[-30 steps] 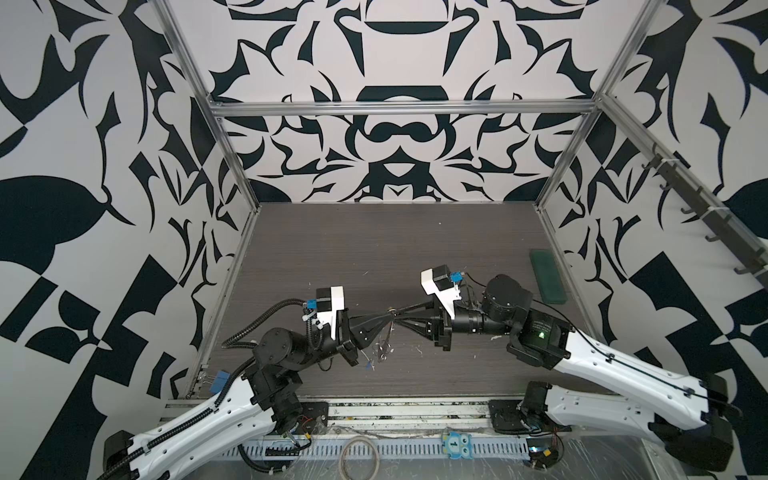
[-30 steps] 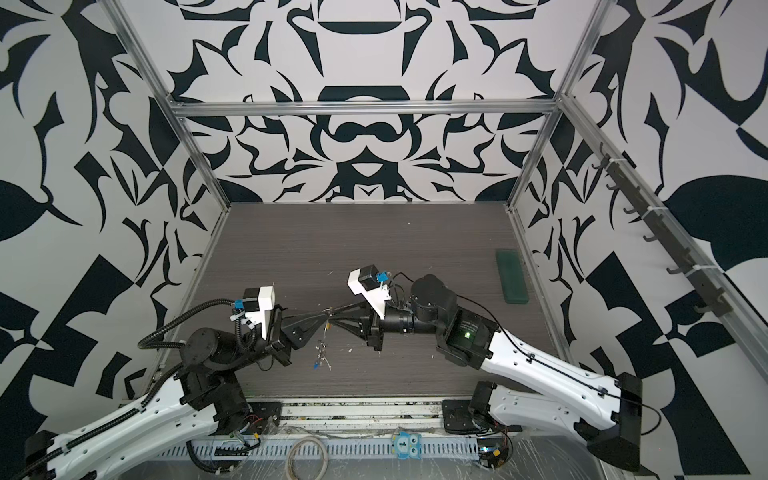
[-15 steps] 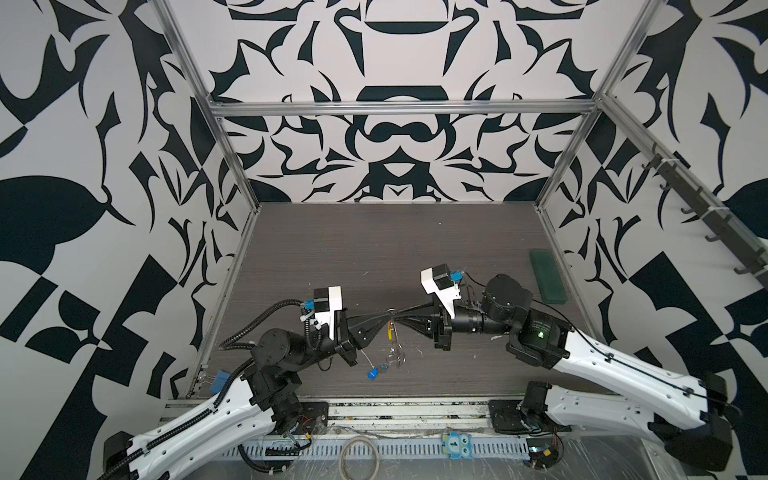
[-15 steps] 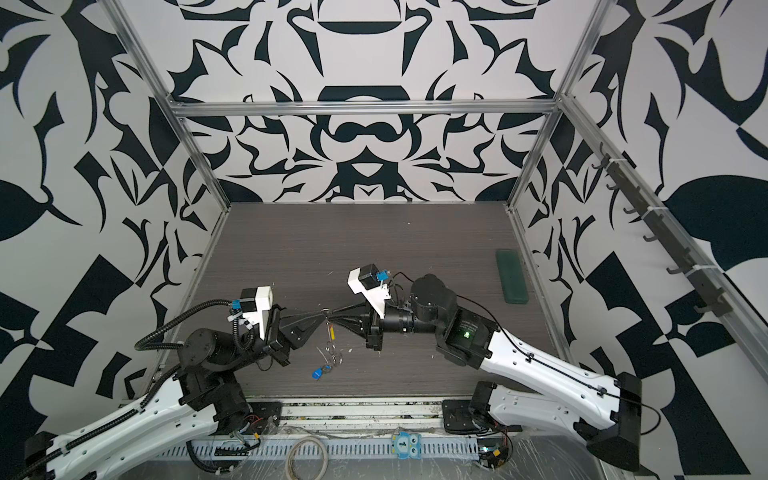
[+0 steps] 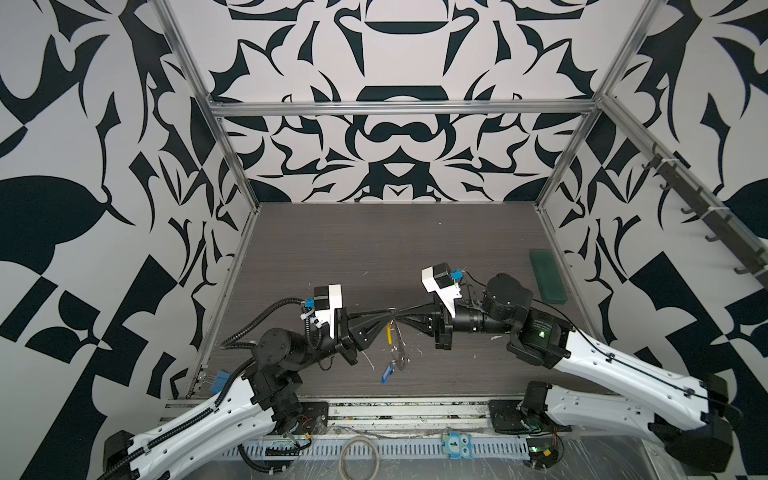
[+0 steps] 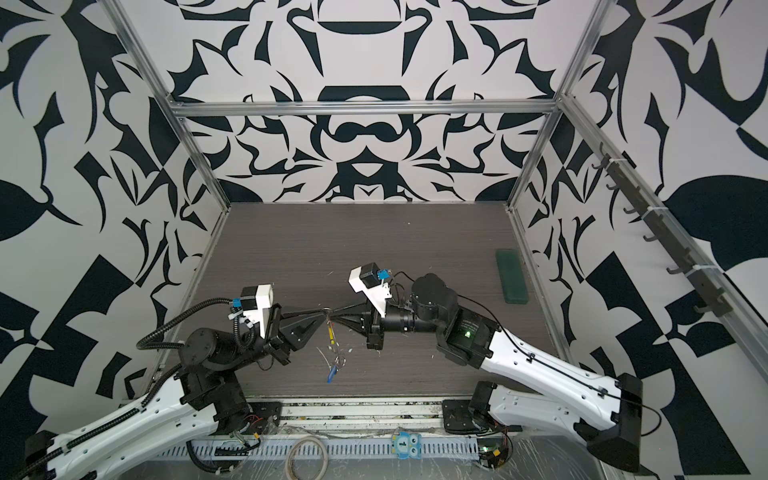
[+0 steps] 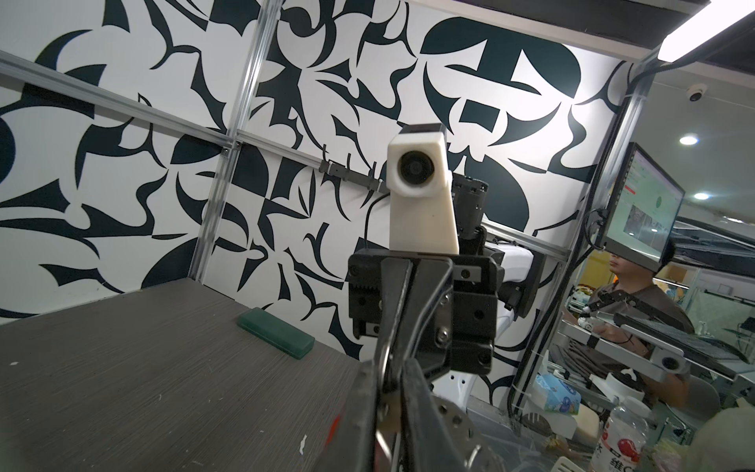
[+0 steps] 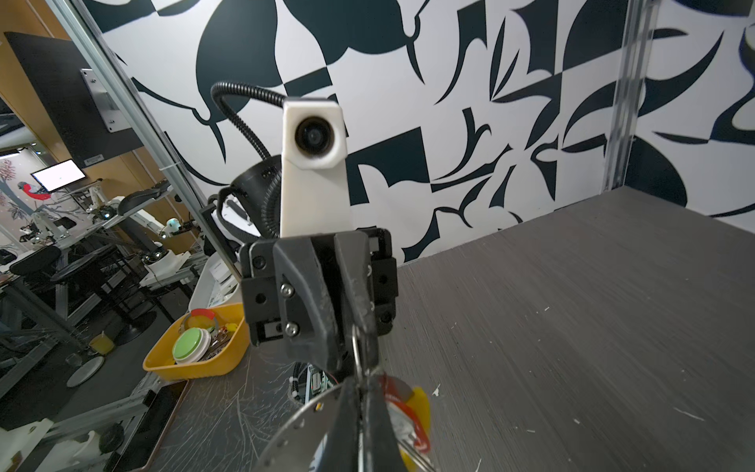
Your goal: Remove the keys from the keyring
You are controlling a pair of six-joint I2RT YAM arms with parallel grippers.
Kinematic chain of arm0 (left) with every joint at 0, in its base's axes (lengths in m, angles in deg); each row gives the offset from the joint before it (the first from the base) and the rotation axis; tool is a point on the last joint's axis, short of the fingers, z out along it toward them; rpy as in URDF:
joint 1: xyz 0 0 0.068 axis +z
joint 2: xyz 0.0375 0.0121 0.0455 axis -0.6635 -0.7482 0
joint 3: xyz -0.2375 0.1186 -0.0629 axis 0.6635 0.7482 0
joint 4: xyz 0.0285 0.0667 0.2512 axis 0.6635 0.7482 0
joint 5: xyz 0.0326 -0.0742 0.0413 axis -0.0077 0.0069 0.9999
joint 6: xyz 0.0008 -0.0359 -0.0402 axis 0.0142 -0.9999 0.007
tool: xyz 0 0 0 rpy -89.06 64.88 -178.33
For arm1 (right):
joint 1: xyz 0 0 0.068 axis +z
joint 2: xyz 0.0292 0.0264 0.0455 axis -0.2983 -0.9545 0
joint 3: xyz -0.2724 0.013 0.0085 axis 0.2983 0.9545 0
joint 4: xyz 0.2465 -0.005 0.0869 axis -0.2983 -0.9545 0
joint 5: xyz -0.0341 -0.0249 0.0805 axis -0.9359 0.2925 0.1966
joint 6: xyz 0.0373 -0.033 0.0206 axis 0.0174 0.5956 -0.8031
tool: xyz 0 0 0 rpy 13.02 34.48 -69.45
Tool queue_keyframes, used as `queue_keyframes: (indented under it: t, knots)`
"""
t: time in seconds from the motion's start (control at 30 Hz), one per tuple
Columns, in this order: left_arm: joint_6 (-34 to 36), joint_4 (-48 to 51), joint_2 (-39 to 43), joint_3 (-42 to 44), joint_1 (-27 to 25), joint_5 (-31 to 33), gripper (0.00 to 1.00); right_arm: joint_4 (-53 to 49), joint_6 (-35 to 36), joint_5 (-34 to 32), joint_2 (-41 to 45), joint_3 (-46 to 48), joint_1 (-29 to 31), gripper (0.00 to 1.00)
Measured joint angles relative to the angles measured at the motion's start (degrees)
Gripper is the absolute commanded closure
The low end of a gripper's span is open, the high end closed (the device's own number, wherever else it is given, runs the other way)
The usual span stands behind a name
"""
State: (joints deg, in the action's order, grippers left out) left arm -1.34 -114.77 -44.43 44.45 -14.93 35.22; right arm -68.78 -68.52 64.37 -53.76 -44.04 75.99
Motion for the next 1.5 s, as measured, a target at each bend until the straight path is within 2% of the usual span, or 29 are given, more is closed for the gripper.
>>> queue_keyframes:
  t: [0.1, 0.23, 0.47, 0.67, 0.83, 0.97, 1.13, 1.3, 1.5]
  knots:
    - [-0.68, 2.27, 0.7, 0.0, 0.0, 0.72, 0.59, -4.76, 1.27, 0.46, -0.02, -0.81, 0.33, 1.0]
    - [-1.29, 8.17, 2.82, -0.35, 0.0, 1.33, 0.57, -12.39, 4.04, 0.92, -0.26, -4.07, 0.13, 1.0]
    - [-0.37, 23.93, 4.09, -8.46, 0.0, 0.35, 0.68, -24.26, 9.9, 2.01, -2.67, -11.5, -0.57, 1.0]
    - [1.64, 36.2, -1.68, -18.73, 0.0, -3.15, 0.68, -32.13, 13.7, 3.15, -5.92, -16.41, -1.2, 1.0]
    - [3.45, 43.5, -6.49, -23.02, 0.0, -6.08, 0.7, -36.74, 15.85, 3.96, -7.21, -18.62, -1.46, 1.0]
    - [4.59, 46.71, -7.65, -23.28, 0.0, -7.74, 0.7, -39.3, 16.85, 4.55, -7.54, -19.96, -1.57, 1.0]
    - [5.44, 48.24, -7.74, -23.47, 0.0, -9.22, 0.77, -40.72, 17.73, 5.03, -7.63, -20.81, -1.66, 1.0]
    - [5.79, 48.65, -8.17, -23.8, 0.0, -10.16, 0.77, -41.57, 17.97, 5.6, -8.0, -21.16, -1.66, 1.0]
    - [6.08, 49.07, -8.5, -24.39, 0.0, -11.26, 0.91, -42.38, 18.14, 5.75, -8.85, -21.62, -1.79, 1.0]
